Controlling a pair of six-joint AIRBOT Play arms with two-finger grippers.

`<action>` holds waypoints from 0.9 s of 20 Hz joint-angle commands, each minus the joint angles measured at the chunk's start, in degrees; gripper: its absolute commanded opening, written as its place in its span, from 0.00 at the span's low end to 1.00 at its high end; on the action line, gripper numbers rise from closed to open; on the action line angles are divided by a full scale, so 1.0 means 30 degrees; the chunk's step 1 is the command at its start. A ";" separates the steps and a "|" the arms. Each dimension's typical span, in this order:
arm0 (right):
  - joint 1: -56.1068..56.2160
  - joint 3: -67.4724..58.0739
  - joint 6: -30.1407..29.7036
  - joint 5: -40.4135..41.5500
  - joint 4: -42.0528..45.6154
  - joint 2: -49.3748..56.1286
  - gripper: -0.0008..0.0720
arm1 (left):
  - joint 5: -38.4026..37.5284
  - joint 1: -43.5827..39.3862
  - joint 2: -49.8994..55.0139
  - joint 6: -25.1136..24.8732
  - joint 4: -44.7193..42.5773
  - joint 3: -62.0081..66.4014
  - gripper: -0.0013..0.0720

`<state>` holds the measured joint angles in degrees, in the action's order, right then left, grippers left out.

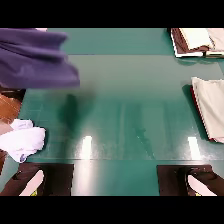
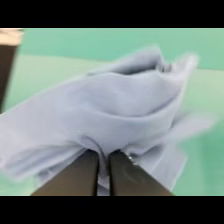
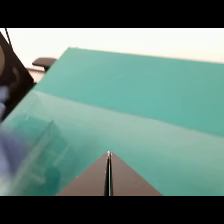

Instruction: Fold the shirts.

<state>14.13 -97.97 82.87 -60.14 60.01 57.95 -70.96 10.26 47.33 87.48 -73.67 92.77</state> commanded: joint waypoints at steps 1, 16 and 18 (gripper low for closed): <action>0.0022 -0.0546 0.0000 0.0197 0.0044 0.0007 0.03 | -0.0685 -0.0648 -0.0197 -0.0328 0.1814 0.0874 0.06; 0.0022 -0.0539 0.0007 -0.0022 0.0007 0.0007 0.03 | 0.2790 -1.7471 0.9945 -0.1202 0.1683 -0.1639 0.89; 0.0022 -0.0539 0.0007 -0.0029 0.0007 0.0007 0.03 | 0.4197 -1.6619 1.0127 -0.1129 0.0459 -0.1508 0.89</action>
<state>14.13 -99.53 82.87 -60.12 60.03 57.95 -65.89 -38.22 74.46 85.25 -69.08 88.33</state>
